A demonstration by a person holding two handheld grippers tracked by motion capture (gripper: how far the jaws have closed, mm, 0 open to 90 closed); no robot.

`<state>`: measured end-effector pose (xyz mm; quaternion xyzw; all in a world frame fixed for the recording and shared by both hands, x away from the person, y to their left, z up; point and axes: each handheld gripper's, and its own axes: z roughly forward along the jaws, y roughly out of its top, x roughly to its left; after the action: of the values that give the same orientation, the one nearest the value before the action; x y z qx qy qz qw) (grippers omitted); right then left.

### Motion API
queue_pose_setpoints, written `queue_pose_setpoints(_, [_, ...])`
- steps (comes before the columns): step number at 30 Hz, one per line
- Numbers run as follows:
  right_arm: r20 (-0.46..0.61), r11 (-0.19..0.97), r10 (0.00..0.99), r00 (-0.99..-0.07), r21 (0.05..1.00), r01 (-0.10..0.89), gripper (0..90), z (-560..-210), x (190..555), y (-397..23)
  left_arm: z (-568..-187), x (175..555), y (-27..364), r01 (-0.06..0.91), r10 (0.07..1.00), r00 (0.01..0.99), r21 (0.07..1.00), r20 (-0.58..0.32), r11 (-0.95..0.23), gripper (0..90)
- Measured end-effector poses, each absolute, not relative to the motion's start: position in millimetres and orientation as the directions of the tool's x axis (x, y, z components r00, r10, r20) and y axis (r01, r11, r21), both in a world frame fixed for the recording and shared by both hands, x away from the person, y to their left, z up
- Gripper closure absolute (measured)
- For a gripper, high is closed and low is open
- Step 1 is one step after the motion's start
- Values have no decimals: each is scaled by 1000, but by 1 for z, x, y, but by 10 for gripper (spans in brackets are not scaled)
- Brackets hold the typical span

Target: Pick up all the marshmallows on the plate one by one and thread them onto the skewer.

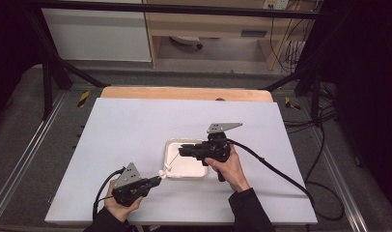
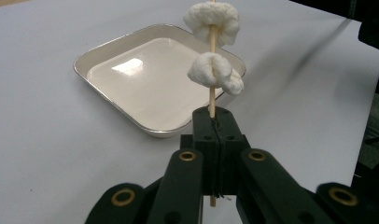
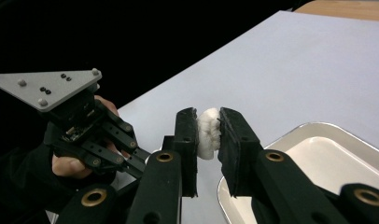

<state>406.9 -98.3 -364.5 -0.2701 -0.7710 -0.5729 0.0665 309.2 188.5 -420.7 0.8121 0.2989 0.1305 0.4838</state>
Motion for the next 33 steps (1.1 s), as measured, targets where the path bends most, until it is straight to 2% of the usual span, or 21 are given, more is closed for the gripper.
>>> queue_pose_setpoints(21, [417, 183, 349, -839, 848, 498, 811, -374, 402, -90, -423, 309, 187, 376, 623, 778, 853, -78, -362, 892])
queue_pose_setpoints(33, [443, 153, 320, -837, 848, 507, 813, -376, 399, -88, -422, 308, 189, 371, 636, 768, 861, -75, -347, 893])
